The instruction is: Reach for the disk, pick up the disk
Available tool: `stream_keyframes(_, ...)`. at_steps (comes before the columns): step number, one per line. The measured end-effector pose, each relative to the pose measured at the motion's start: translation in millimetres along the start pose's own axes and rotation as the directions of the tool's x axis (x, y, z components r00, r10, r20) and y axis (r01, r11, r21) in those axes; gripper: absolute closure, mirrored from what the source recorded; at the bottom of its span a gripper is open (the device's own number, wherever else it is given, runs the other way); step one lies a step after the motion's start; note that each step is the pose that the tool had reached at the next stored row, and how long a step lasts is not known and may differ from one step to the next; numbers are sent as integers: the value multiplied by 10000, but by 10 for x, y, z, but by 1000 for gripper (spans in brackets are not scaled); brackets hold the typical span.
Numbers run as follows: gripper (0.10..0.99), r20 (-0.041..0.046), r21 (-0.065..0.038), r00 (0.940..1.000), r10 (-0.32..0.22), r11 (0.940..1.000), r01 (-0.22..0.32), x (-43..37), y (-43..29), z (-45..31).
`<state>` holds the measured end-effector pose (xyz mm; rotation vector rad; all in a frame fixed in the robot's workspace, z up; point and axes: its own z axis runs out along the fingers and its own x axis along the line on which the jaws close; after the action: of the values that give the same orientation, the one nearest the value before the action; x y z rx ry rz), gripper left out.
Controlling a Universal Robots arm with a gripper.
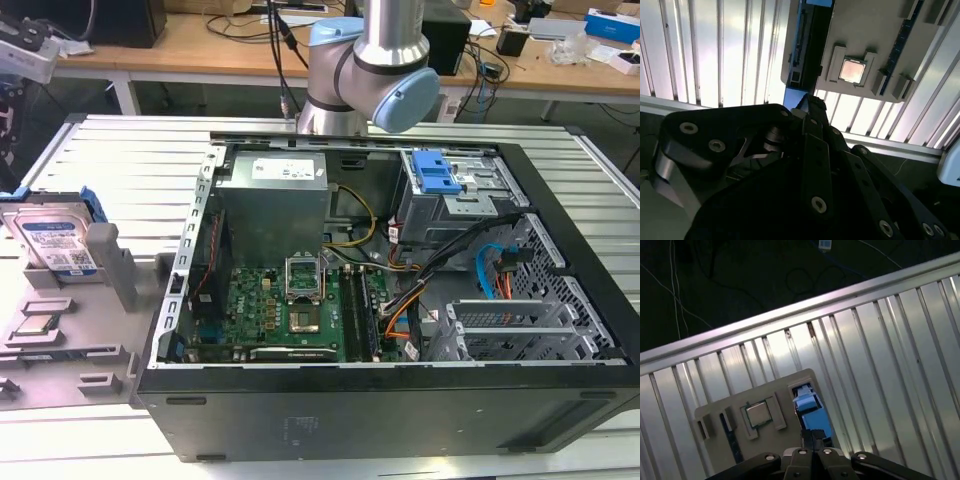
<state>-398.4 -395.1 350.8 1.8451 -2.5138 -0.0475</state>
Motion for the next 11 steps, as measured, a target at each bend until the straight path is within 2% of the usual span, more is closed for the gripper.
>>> stream_keyframes(8, 980, -26, -1, 9977, -675, 9977, 675, 0, 0, 0)
stream_keyframes(11, 980, -42, -2, 9941, -1084, 9941, 1084, 0, 0, 0)
